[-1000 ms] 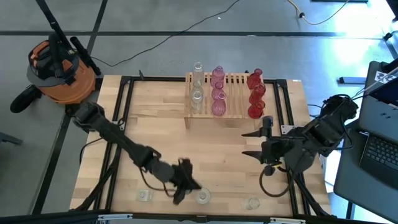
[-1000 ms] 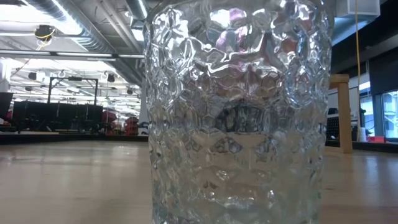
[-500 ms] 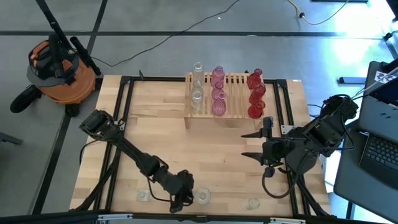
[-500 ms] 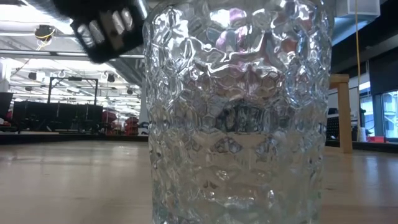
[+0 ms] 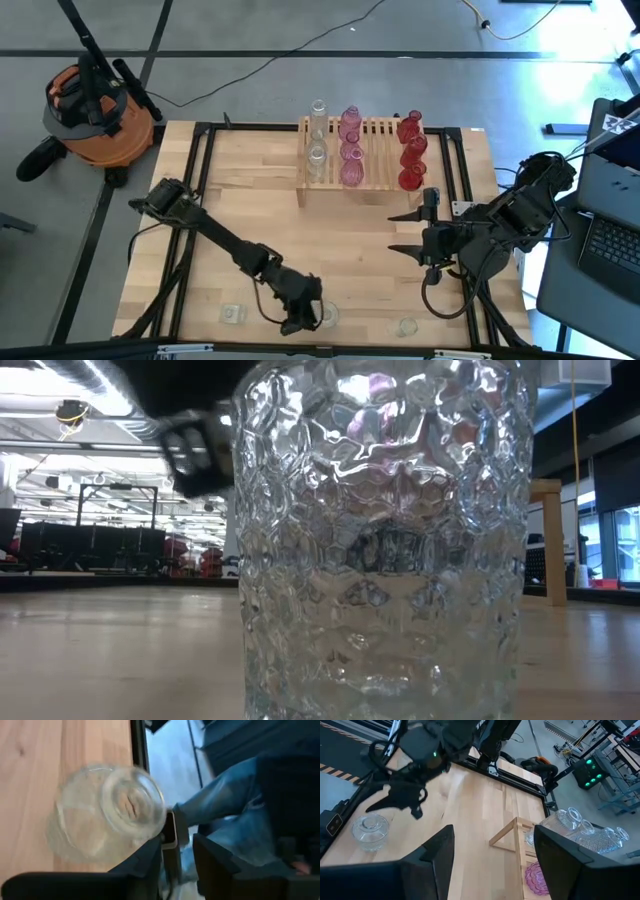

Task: Sort vases onto shelf
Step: Put the transparent vase on the shelf

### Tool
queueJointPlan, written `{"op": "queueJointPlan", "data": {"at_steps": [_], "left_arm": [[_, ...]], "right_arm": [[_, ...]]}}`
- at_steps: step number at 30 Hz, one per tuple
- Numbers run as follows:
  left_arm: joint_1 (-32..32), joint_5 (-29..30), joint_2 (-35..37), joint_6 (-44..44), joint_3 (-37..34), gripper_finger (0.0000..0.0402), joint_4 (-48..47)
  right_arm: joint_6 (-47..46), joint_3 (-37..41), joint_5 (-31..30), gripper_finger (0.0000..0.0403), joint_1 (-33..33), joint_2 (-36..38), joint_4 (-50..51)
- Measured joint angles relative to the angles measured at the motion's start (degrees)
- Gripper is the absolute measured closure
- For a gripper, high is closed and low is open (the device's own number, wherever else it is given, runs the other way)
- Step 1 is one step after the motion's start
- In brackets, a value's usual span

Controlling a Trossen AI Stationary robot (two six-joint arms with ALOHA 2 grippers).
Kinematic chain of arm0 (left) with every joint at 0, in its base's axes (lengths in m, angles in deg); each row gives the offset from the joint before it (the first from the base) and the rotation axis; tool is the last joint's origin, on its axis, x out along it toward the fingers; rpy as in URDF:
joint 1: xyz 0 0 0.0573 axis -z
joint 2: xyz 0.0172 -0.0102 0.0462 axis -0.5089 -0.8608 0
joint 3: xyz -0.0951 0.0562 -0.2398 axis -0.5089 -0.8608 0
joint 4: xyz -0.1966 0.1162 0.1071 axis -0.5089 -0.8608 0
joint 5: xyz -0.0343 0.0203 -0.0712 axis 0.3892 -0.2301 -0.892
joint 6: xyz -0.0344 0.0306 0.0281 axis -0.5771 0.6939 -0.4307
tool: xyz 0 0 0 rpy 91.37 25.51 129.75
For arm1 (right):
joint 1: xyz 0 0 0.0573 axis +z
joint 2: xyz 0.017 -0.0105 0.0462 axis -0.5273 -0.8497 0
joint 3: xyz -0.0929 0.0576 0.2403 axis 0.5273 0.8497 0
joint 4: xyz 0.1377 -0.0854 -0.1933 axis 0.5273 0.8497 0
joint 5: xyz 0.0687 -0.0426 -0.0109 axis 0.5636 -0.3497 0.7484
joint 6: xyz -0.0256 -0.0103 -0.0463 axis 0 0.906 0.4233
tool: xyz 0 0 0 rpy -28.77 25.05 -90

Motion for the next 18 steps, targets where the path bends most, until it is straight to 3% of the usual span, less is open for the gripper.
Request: {"op": "queueJointPlan", "data": {"at_steps": [5, 13, 18], "left_arm": [[-1.6, 4.2, -3.2, -1.0, 0.0, 0.0313, 5.7], [-3.6, 24.9, -3.3, 2.6, 0.0, 0.0321, 4.8], [-4.9, 23.6, -3.3, 5.4, 0.0, 0.0321, 4.8]], "right_arm": [[-0.1, 0.0, 0.0, 0.0182, 0.0, 0.0, 0.0], [-0.3, 0.0, 2.5, 0.0182, 0.0, 0.0, 0.4], [-0.3, 0.0, 3.8, 0.0182, 0.0, 0.0, 0.7]]}}
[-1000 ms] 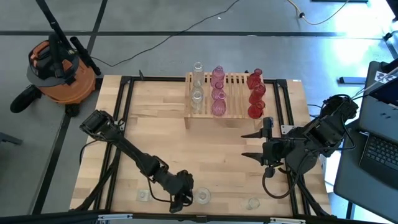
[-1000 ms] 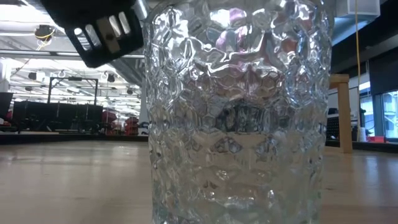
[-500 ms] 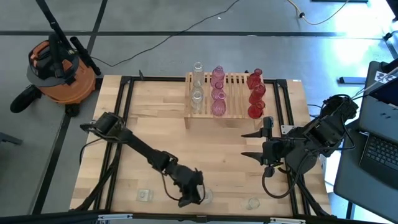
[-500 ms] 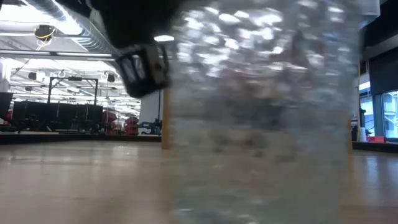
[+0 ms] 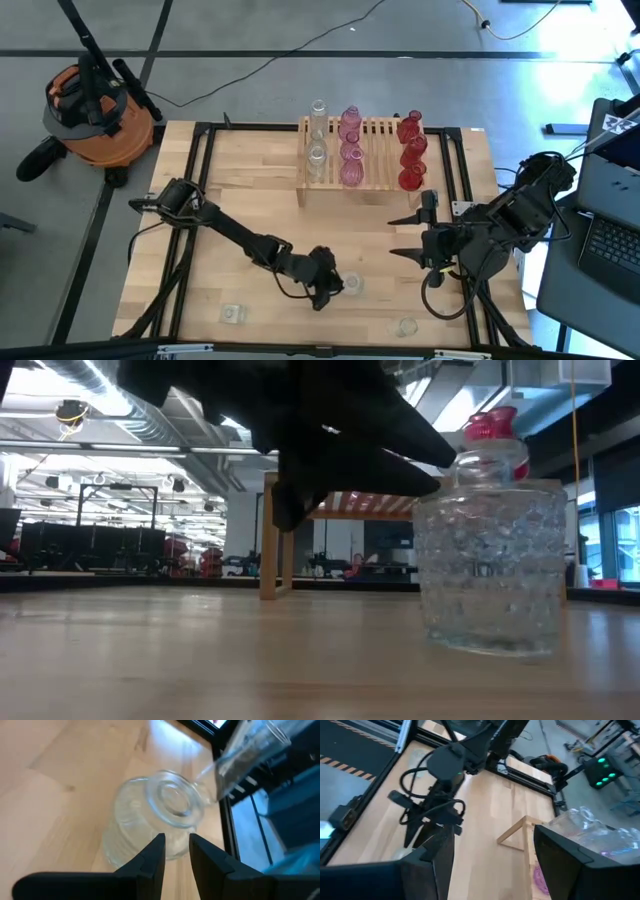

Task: Sort vases onto shelf
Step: Put the transparent vase on the shelf

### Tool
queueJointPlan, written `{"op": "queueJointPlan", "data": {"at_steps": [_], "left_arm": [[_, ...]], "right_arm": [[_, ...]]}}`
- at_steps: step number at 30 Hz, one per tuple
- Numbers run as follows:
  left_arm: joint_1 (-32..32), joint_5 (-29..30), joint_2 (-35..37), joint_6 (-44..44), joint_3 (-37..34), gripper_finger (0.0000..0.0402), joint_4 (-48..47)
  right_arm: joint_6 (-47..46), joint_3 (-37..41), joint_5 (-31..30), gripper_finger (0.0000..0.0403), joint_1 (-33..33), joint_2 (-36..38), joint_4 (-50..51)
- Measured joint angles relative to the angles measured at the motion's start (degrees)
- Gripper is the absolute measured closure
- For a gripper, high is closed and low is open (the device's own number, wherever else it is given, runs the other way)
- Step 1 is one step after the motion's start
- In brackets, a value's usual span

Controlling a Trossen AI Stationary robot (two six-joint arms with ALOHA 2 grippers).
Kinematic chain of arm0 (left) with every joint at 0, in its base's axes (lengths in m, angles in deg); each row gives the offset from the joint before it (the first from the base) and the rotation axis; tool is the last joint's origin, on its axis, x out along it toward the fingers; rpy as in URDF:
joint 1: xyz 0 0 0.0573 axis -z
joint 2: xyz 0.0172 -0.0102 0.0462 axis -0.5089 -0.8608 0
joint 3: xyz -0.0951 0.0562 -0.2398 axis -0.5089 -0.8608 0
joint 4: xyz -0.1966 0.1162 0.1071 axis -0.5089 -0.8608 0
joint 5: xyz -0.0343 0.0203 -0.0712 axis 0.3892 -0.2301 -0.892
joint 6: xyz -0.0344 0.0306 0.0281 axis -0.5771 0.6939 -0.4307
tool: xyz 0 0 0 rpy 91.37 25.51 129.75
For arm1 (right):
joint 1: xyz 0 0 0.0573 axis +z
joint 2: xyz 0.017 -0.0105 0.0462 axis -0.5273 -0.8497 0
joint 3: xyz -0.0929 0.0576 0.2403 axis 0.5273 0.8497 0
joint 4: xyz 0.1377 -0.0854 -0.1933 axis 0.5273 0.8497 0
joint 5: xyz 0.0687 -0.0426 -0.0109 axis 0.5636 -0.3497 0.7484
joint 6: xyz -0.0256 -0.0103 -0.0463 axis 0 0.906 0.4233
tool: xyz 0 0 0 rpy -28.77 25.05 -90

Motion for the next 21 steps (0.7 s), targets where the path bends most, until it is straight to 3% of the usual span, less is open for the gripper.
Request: {"op": "queueJointPlan", "data": {"at_steps": [7, 10, 21], "left_arm": [[0.5, 0.2, 0.0, 3.9, 0.0, 0.031, -0.6], [0.2, 3.0, 0.0, 3.0, 0.0, 0.0284, -0.5], [0.2, 2.5, 0.3, 0.9, 0.0, 0.0167, 1.2]], "right_arm": [[-1.5, 0.0, 4.3, 0.0182, 0.0, 0.0, 4.3], [-2.2, 0.0, 4.3, 0.0182, 0.0, 0.0, 4.2], [-3.8, 0.0, 4.3, 0.0182, 0.0, 0.0, 4.2]]}}
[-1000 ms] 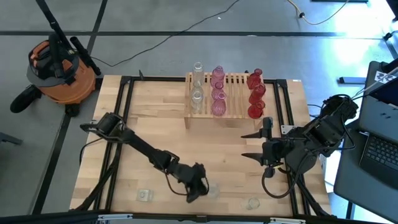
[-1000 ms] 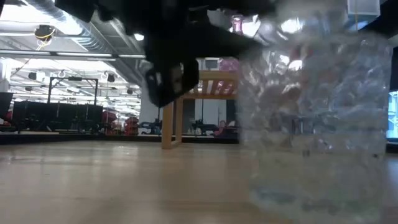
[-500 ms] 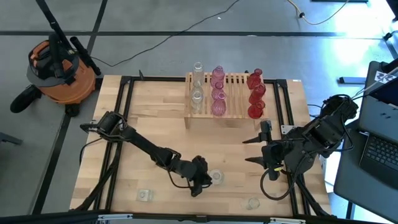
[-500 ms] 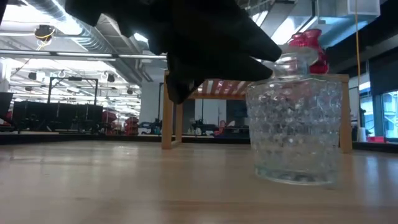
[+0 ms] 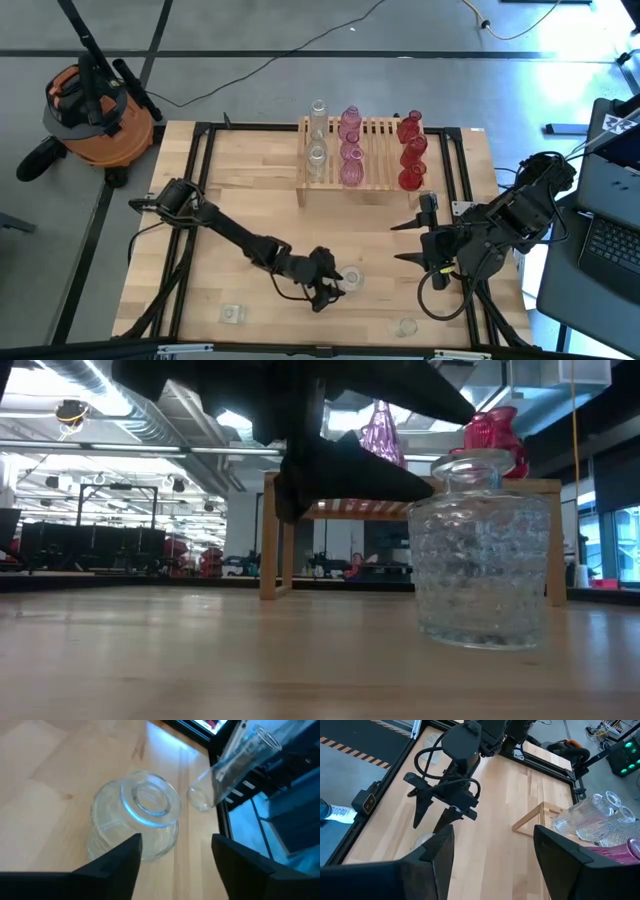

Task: Sort vases onto shelf
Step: Put the transparent vase on the shelf

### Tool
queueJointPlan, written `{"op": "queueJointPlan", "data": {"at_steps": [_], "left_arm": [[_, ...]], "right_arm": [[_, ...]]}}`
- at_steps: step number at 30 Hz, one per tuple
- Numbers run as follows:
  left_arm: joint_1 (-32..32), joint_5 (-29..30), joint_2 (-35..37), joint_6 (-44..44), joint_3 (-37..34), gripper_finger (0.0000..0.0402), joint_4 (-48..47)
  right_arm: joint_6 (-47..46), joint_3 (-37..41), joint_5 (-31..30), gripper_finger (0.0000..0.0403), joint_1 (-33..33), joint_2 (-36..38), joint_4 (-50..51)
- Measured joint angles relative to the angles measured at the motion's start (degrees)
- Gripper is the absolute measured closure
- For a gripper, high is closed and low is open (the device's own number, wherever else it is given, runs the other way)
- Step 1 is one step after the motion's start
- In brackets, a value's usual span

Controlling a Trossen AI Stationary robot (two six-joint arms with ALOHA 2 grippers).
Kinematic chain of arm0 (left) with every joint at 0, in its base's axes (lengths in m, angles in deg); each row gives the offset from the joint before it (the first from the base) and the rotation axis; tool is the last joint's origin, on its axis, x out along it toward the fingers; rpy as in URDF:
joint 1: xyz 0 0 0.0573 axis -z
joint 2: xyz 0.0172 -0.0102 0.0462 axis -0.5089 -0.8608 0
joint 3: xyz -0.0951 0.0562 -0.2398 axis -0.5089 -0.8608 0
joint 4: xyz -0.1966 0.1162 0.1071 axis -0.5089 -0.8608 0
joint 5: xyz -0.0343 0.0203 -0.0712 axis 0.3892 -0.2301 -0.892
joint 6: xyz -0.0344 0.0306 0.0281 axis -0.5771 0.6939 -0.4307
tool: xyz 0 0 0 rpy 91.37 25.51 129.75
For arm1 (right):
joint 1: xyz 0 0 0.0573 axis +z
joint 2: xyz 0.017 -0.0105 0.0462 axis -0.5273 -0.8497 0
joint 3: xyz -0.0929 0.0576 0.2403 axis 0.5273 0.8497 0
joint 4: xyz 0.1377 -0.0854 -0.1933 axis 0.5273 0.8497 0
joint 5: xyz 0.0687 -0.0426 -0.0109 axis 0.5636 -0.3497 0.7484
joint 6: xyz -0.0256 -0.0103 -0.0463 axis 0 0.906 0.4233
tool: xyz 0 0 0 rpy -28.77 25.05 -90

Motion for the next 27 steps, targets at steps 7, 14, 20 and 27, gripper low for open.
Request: {"op": "queueJointPlan", "data": {"at_steps": [7, 14, 20, 27], "left_arm": [[0.3, 8.1, 0.0, 3.7, 1.0, 0.0149, -0.7], [0.2, 10.3, 0.0, 13.9, 3.2, 0.0148, -2.0], [-0.2, 8.8, 0.0, 16.5, 3.3, 0.0148, -2.3], [-0.7, 11.1, 0.2, 14.6, 3.3, 0.0148, -2.2]], "right_arm": [[-0.2, 0.0, 0.4, 0.0182, 0.0, 0.0, 0.0], [-0.1, 0.0, 0.4, 0.0182, 0.0, 0.0, 0.0], [0.0, 0.0, 0.4, 0.0182, 0.0, 0.0, 0.0], [-1.0, 0.0, 3.3, 0.0182, 3.7, -0.3, 8.3]]}}
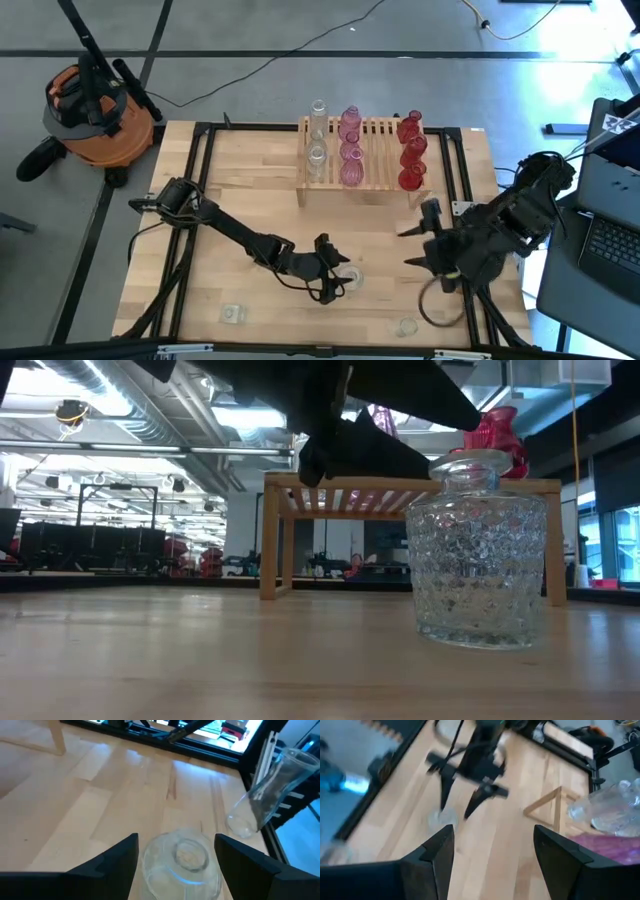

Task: Sort vases onto shelf
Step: Put the transparent vase on the shelf

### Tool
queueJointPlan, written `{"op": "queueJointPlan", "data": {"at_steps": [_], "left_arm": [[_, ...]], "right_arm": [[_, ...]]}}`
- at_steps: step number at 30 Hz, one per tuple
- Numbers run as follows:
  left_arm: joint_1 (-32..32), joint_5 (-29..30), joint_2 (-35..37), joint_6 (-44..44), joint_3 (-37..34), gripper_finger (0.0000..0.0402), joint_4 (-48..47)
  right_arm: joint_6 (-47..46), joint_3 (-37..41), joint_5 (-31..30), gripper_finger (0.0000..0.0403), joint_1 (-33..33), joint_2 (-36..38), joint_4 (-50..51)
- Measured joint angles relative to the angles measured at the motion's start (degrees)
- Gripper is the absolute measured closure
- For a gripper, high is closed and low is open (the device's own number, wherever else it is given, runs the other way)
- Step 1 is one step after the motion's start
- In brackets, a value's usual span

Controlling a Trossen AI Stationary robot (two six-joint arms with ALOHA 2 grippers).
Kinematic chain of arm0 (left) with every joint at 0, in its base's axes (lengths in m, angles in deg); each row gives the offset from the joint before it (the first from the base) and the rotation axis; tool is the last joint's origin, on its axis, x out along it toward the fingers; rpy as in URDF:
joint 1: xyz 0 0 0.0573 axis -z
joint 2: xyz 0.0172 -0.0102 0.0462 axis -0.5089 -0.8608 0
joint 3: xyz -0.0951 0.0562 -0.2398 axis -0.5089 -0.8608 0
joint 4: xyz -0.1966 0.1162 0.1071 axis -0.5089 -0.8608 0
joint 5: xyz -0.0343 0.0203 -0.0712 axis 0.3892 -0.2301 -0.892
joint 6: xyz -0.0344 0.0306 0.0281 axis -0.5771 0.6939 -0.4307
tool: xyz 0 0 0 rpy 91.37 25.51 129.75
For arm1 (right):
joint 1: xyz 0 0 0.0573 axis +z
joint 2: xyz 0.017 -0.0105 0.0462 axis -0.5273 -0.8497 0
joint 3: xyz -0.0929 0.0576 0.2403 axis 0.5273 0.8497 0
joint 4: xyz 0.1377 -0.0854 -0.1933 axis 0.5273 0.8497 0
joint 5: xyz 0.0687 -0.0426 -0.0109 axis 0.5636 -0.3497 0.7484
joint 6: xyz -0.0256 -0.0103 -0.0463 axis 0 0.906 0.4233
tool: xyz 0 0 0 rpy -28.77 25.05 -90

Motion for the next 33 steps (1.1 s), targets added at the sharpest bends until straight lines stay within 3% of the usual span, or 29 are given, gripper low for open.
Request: {"op": "queueJointPlan", "data": {"at_steps": [5, 8, 16, 22, 33], "left_arm": [[0.4, -6.9, 0.1, -8.7, 0.0, 0.0148, -2.4], [1.5, -10.3, 0.1, -15.2, 0.0, 0.0154, -6.6], [3.3, -12.0, 0.3, -17.5, 0.1, 0.0181, -8.6], [2.8, -12.1, 0.1, -16.3, 0.0, 0.019, -9.1], [-0.4, -9.6, 0.1, -14.7, 0.0, 0.019, -8.5]], "right_arm": [[-5.8, 6.0, -4.6, 0.0182, 4.3, 0.4, 2.8], [-9.7, 14.4, -5.0, 0.0182, 4.5, 1.9, -3.2], [-14.6, 43.5, 0.3, 0.0182, -3.0, 7.2, -44.7], [-17.5, 59.4, 12.2, 0.0182, -8.4, 8.3, -76.3], [-15.3, 62.1, 15.2, 0.0182, -9.9, 6.9, -72.4]]}}
